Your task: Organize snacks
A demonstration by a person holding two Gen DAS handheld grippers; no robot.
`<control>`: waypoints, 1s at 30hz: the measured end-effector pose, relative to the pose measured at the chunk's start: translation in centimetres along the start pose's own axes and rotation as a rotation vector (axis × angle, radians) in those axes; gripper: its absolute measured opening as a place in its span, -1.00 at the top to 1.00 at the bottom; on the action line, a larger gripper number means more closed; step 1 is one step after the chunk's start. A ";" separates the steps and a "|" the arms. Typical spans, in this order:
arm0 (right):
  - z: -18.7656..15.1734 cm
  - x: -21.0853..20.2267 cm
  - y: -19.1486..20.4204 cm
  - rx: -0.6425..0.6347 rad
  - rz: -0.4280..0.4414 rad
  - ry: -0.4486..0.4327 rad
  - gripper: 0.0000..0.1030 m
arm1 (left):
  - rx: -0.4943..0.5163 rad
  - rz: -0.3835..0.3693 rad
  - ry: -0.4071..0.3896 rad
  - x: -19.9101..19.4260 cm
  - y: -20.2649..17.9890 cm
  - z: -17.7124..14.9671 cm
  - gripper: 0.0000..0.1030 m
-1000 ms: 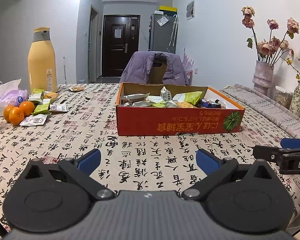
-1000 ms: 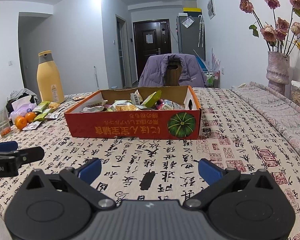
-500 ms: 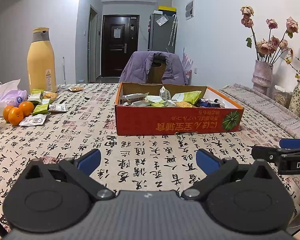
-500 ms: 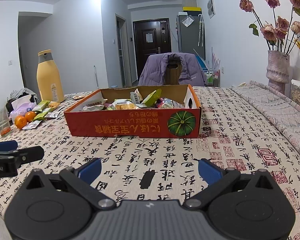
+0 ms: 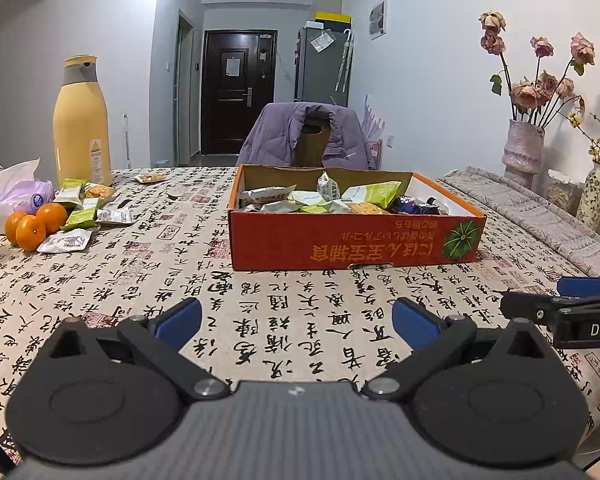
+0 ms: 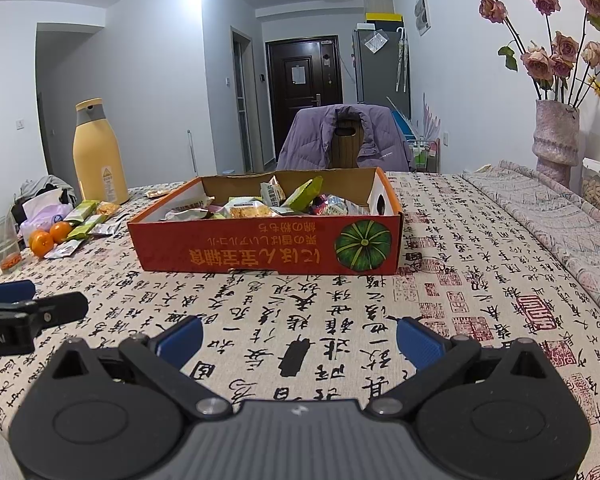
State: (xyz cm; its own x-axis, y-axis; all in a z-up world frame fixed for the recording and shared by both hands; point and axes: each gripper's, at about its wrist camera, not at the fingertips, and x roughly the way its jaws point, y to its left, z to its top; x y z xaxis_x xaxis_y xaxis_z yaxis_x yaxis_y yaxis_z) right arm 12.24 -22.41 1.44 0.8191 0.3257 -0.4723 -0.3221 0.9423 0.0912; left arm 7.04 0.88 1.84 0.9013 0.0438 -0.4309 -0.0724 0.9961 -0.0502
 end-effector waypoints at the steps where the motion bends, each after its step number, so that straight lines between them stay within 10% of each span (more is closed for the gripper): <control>1: 0.0 0.0 0.0 0.000 0.000 0.000 -1.00 | 0.000 0.000 0.000 0.0 0.0 0.0 -1.00; 30: -0.4 -0.1 0.0 -0.001 0.000 0.004 -1.00 | 0.001 -0.001 0.001 0.0 -0.1 -0.1 -1.00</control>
State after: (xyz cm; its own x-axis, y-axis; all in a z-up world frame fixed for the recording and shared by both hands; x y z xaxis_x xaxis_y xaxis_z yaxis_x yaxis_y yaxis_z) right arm 12.02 -22.45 1.15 0.8171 0.3258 -0.4756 -0.3227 0.9421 0.0909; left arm 7.02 0.75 1.80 0.9011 0.0430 -0.4315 -0.0713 0.9962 -0.0496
